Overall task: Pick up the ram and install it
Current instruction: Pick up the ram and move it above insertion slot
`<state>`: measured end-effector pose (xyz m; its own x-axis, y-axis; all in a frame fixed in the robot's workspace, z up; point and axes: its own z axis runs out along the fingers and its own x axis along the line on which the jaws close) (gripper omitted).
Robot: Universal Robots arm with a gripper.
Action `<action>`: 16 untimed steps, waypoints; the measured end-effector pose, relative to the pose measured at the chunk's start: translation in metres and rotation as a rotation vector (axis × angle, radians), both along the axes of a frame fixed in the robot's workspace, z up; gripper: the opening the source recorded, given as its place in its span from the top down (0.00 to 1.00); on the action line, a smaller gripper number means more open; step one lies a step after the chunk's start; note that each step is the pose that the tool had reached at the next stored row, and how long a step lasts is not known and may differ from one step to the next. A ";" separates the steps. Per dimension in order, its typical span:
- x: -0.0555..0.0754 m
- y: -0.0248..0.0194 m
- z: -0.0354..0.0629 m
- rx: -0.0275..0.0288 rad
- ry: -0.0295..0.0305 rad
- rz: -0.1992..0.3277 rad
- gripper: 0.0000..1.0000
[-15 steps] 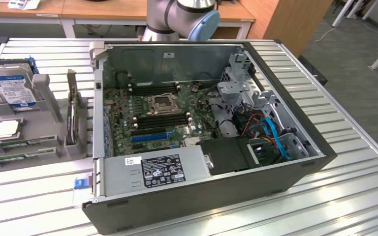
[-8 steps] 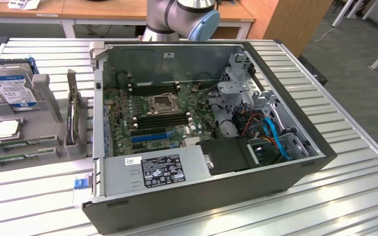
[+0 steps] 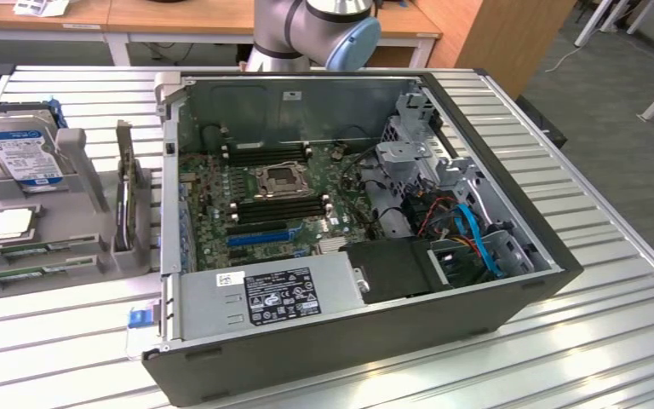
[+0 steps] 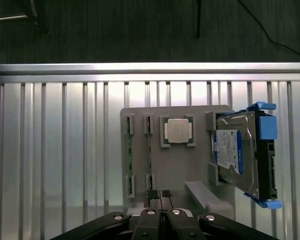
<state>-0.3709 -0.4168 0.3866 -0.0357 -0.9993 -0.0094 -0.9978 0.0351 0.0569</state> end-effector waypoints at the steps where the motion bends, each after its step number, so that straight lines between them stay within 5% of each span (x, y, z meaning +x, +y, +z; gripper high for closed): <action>1: 0.000 0.0000 0.0000 0.0000 0.0001 0.000 0.90; 16: 0.000 0.0000 -0.0070 0.0055 -0.0002 0.001 0.90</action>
